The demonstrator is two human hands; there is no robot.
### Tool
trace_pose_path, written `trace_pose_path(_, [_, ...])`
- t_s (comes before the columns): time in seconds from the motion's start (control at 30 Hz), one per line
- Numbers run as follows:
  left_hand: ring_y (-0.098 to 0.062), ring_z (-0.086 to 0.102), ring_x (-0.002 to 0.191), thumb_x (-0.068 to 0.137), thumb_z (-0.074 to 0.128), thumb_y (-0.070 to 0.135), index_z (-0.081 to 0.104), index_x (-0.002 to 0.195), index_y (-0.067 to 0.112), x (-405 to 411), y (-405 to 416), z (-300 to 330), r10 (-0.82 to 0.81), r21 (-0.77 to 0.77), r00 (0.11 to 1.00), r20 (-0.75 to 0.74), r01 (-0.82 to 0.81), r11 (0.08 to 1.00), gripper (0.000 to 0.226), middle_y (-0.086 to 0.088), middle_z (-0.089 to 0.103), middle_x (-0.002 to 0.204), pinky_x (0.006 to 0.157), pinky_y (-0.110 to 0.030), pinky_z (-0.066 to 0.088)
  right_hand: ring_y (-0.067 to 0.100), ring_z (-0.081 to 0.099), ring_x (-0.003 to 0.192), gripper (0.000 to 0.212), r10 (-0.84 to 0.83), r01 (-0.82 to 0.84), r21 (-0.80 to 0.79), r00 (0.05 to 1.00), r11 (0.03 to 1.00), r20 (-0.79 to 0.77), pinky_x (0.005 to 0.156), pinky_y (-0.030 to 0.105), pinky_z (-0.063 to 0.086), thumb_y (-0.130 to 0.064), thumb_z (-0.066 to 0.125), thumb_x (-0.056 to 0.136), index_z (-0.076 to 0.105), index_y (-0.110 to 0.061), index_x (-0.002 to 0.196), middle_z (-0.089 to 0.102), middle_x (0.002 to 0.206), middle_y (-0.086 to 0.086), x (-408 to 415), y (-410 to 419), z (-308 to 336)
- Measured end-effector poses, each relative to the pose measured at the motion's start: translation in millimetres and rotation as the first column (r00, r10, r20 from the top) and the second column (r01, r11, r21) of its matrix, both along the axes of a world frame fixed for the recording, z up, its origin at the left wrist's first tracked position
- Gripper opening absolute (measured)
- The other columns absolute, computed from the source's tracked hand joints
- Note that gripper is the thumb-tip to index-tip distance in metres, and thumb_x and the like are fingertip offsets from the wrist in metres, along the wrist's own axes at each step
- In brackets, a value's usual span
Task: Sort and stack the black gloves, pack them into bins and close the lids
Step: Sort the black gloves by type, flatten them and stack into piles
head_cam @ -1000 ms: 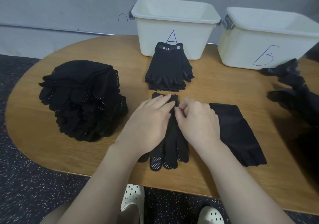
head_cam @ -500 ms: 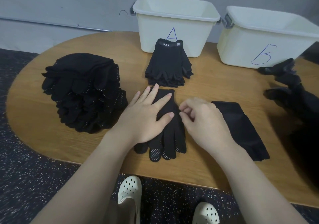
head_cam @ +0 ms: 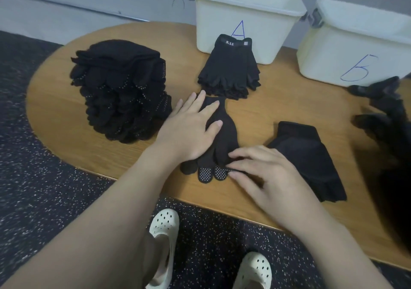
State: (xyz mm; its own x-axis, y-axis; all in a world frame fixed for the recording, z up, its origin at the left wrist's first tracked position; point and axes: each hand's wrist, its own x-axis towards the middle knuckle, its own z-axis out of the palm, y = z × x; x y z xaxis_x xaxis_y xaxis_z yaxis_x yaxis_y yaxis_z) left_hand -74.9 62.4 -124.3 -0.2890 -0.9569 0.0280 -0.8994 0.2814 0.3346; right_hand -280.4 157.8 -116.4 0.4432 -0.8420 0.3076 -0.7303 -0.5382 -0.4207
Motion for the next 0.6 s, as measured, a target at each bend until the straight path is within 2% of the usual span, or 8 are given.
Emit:
trace_pose_path(0.13, [-0.02,-0.003,0.16,0.109,0.027,0.051,0.017,0.165,0.03,-6.8,4.9,-1.8,0.047,-0.027,0.999,0.003,-0.047,0.999,0.06,-0.004,0.001,0.173,0.128,-0.04,-0.002,0.009,0.062,0.11,0.024,-0.026,0.026,-0.038,1.0,0.999,-0.005,0.098,0.036,0.047,-0.035,0.065,0.096,0.081,-0.022,0.108,0.069,0.118,-0.009,-6.7,6.1,-2.7])
trace_pose_path(0.23, [-0.021,-0.002,0.16,0.109,0.028,0.051,0.018,0.164,0.029,-9.6,6.4,-2.1,0.059,-0.033,0.998,0.001,-0.059,0.998,0.061,-0.004,0.001,0.173,0.128,-0.04,-0.001,0.011,0.061,0.105,0.02,-0.051,0.052,-0.123,0.999,0.991,0.009,0.094,0.031,0.044,-0.031,0.068,0.095,0.081,-0.019,0.106,0.069,0.112,-0.007,-2.1,11.7,-6.2])
trace_pose_path(0.33, [-0.021,-0.001,0.16,0.109,0.028,0.051,0.018,0.164,0.03,-8.9,6.4,-1.6,0.061,-0.035,0.998,0.005,-0.061,0.998,0.06,-0.004,0.002,0.174,0.128,-0.04,0.0,0.012,0.062,0.102,0.017,-0.072,0.076,-0.175,0.997,0.982,0.03,0.092,0.03,0.044,-0.028,0.071,0.094,0.08,-0.017,0.104,0.068,0.108,-0.006,5.0,15.7,-7.7])
trace_pose_path(0.6, [-0.022,0.0,0.16,0.108,0.03,0.051,0.019,0.164,0.029,-8.4,6.6,-0.8,0.058,-0.04,0.998,-0.008,-0.058,0.997,0.061,-0.004,0.003,0.173,0.128,-0.041,0.0,0.01,0.06,0.096,0.017,-0.075,0.075,-0.123,0.997,0.99,0.002,0.088,0.029,0.043,-0.035,0.071,0.091,0.078,-0.02,0.097,0.066,0.101,-0.011,10.6,8.3,-8.4])
